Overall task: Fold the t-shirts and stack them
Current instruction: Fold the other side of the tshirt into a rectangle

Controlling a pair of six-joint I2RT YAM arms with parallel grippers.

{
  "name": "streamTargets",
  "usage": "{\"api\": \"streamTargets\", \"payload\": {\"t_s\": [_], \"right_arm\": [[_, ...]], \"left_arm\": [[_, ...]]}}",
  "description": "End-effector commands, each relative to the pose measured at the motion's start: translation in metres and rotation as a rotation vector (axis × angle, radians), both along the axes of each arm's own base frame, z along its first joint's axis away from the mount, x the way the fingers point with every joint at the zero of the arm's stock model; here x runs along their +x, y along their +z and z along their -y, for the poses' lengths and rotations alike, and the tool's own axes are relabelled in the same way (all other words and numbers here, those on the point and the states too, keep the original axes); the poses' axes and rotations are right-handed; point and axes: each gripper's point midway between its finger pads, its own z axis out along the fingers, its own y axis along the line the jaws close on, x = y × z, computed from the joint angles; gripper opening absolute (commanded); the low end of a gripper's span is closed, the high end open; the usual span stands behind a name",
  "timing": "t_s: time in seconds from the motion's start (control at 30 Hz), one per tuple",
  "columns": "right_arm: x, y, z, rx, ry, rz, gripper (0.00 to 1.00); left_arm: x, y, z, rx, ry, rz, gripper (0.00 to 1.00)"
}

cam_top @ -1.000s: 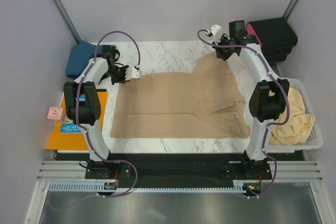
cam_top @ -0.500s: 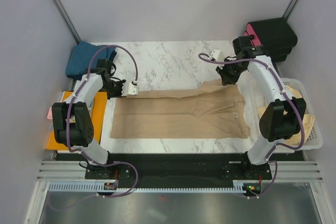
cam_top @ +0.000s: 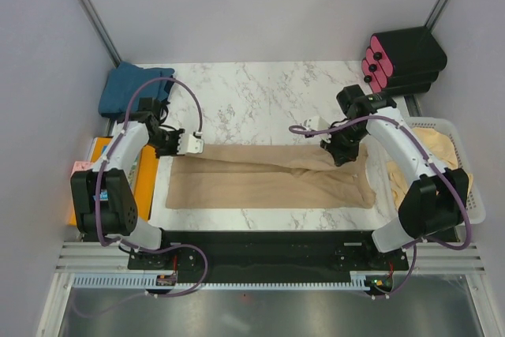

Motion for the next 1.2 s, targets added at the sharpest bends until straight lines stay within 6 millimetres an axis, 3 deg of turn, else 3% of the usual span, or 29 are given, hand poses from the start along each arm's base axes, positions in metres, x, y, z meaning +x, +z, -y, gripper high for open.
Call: {"api": "streamTargets", "payload": {"t_s": [0.0,0.2,0.47,0.53,0.57,0.6,0.7,0.77,0.8,0.9,0.93,0.97,1.07,1.17], "right_arm": [[-0.012,-0.003,0.010,-0.041,0.046,0.013,0.00],[-0.016,-0.012,0.014,-0.059,0.066,0.003,0.00],[-0.010,-0.020,0.002,-0.050,0.093,-0.007,0.00],[-0.011,-0.022,0.000,-0.048,0.103,-0.021,0.14],[-0.012,-0.021,-0.001,-0.048,0.115,-0.026,0.28],[-0.015,-0.021,-0.003,-0.050,0.136,-0.036,0.54],[-0.022,-0.018,-0.001,-0.065,0.173,-0.052,0.73],[-0.026,-0.015,0.004,-0.083,0.203,-0.050,0.77],[-0.025,-0.014,0.005,-0.087,0.203,-0.041,0.81],[-0.022,-0.013,0.007,-0.099,0.184,-0.022,0.81],[-0.012,-0.014,0.005,-0.090,0.166,0.012,0.81],[-0.009,-0.018,0.004,-0.086,0.149,0.020,0.79],[0.017,-0.032,-0.004,-0.063,0.063,0.094,0.69],[0.044,-0.045,-0.013,-0.038,0.001,0.143,0.53]], "left_arm": [[-0.013,0.010,0.002,-0.002,-0.051,0.026,0.02],[-0.038,0.005,0.004,-0.004,-0.095,-0.017,0.02],[-0.056,-0.008,0.006,-0.006,-0.115,-0.058,0.02],[-0.059,-0.012,0.004,0.006,-0.120,-0.070,0.10],[-0.061,-0.015,0.003,0.010,-0.121,-0.081,0.19],[-0.062,-0.016,0.001,0.019,-0.128,-0.082,0.33],[-0.061,-0.016,-0.003,0.047,-0.135,-0.075,0.38],[-0.062,-0.014,-0.005,0.058,-0.139,-0.075,0.49],[-0.058,-0.010,-0.006,0.060,-0.142,-0.059,0.61],[-0.047,0.001,-0.004,0.051,-0.143,-0.025,0.70],[-0.040,0.005,0.000,0.025,-0.134,-0.012,0.70],[-0.021,0.017,0.002,0.005,-0.111,0.050,0.70],[0.005,0.027,0.014,-0.078,-0.036,0.059,0.71],[0.019,0.021,0.018,-0.105,0.017,0.055,0.71]]}}
